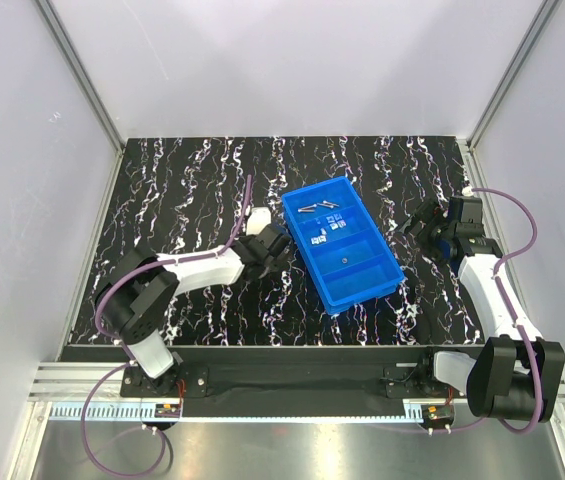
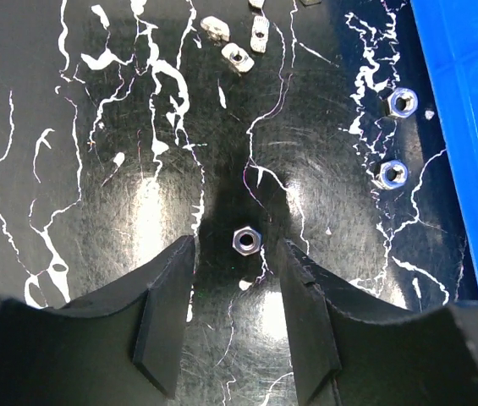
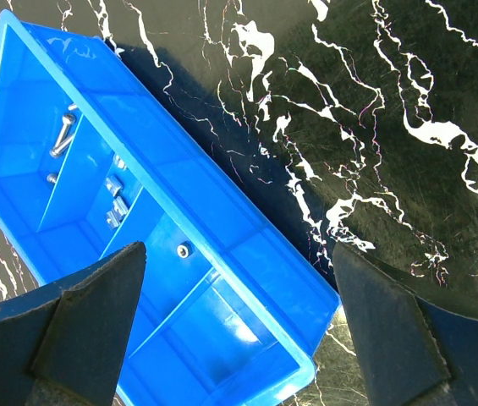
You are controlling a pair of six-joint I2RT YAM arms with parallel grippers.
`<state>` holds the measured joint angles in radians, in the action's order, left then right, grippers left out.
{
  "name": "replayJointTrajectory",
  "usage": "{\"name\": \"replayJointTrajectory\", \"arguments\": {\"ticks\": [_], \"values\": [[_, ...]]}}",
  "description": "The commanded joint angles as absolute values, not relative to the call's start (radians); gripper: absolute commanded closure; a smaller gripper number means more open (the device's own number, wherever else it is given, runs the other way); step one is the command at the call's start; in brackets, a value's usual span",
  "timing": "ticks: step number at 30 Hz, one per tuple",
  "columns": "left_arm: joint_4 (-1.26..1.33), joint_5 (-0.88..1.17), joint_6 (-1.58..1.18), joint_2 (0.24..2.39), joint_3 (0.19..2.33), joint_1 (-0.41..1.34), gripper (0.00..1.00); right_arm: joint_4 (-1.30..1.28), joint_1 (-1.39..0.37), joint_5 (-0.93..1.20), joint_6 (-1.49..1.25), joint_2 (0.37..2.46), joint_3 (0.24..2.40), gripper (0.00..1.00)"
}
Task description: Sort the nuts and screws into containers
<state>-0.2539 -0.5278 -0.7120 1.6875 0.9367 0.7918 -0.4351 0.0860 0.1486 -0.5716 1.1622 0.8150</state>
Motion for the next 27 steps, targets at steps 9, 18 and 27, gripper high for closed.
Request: {"name": "replayJointTrajectory", "arguments": {"ticks": [9, 18, 27], "values": [[-0.187, -0.491, -0.732, 1.712, 0.933, 0.784, 0.52, -0.422, 0.083, 0.149, -0.568, 1.124, 0.824, 0.0], [-0.206, -0.488, -0.746, 1.733, 0.913, 0.784, 0.6, -0.423, 0.083, 0.15, -0.569, 1.131, 0.827, 0.0], [-0.183, -0.477, -0.719, 1.755, 0.894, 0.784, 0.66, -0.425, 0.083, 0.153, -0.568, 1.132, 0.831, 0.0]]}}
